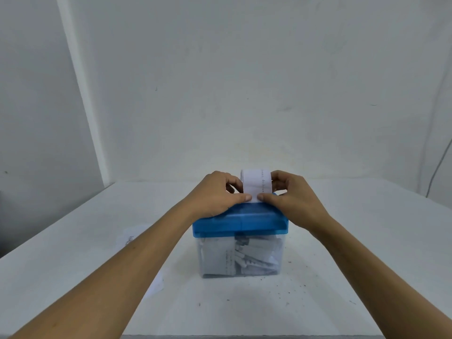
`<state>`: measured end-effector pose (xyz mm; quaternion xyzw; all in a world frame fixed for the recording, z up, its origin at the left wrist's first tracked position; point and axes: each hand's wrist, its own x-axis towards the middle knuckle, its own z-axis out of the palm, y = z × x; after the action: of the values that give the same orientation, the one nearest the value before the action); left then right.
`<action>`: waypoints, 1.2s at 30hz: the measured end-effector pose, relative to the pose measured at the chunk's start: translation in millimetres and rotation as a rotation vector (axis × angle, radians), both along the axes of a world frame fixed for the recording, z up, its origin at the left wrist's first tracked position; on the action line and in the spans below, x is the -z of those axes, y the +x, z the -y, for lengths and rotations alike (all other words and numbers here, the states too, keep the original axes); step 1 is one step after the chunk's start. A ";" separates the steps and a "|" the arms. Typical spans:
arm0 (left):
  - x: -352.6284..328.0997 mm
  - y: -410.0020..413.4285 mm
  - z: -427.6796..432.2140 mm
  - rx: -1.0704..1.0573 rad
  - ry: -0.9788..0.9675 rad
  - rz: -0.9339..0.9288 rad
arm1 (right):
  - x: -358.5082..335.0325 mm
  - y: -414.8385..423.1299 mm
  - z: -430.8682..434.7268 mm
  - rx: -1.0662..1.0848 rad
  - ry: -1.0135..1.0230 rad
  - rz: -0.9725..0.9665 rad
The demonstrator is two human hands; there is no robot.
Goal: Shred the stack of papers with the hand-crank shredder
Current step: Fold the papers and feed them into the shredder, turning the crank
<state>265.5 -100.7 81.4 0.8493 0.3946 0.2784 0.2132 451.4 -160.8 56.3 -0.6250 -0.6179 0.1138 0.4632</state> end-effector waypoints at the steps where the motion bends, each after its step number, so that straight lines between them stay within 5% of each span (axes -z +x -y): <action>1: 1.0 -0.3 -0.7 0.000 0.000 0.002 | -0.1 0.4 0.4 0.000 -0.005 -0.002; 12: 3.0 3.5 1.4 0.011 -0.021 -0.003 | 13.2 13.4 24.0 0.051 0.106 -0.070; 18: 4.0 3.6 2.9 -0.012 -0.030 -0.016 | 72.0 21.4 42.0 -0.019 -0.097 0.287; 36: 6.0 7.1 1.2 -0.031 -0.019 -0.091 | 87.4 12.2 30.3 0.031 -0.082 0.533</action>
<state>272.6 -101.9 75.3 0.8529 0.4196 0.2388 0.1985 463.6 -191.1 -31.1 -0.6606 -0.7032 -0.0367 0.2603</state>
